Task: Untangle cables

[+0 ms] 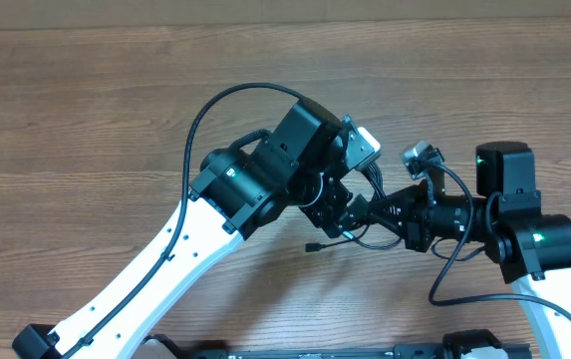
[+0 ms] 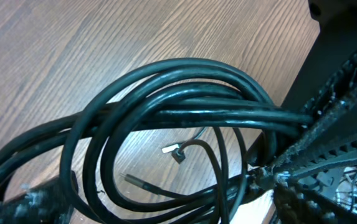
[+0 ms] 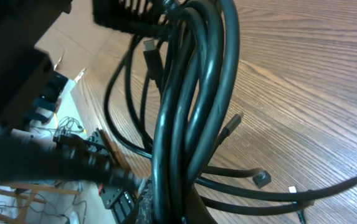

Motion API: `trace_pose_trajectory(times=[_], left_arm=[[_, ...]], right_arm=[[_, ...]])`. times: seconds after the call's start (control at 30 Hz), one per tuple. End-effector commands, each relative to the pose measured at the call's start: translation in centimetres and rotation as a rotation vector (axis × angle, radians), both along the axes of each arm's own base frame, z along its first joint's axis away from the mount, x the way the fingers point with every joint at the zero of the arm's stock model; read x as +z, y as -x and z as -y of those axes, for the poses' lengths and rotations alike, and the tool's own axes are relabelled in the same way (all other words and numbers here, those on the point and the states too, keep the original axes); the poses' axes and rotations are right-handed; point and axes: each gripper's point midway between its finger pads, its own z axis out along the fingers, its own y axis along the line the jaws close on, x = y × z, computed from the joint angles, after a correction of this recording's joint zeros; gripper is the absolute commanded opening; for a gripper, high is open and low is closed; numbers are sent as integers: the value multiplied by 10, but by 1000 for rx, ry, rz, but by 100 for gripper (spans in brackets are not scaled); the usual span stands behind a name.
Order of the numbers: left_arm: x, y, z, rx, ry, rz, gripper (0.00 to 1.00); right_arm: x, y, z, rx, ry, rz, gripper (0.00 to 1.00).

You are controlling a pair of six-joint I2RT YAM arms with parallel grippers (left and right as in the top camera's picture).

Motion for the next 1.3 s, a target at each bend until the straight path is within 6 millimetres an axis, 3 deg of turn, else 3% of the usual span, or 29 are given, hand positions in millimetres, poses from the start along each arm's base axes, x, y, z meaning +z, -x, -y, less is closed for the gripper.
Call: trace_pose_trajectory(times=[0.0,0.07,0.1,0.5,0.6,0.8,1.1,1.13,1.2,1.27], left_arm=[[3,-5,3,17,5,9,65],[3,-5,3,17,5,10,45],[3,-5,3,17,5,10,42],[2,-8,1,30,-8,22,44],[2,-8,1,30,-7,22,36],[5,-10,3,30,6,34,4],[8,-12,7,26,25,46,4],[8,-12,7,26,25,46,4],[8,-12,6,26,24,45,4],[8,-12,6,27,22,45,4]], right_arm=[[15,6,-7,50,-51,36,4],[15,6,-7,50,-51,36,4],[15,6,-7,50,-51,36,4],[21,11,-11,100,-86,65,4],[23,13,-12,118,-99,77,4],[23,13,-12,119,-99,78,4],[22,12,-11,111,-88,79,4],[20,10,-10,102,-75,79,11],[15,7,-7,75,-43,72,39],[8,2,-2,38,-1,58,76]])
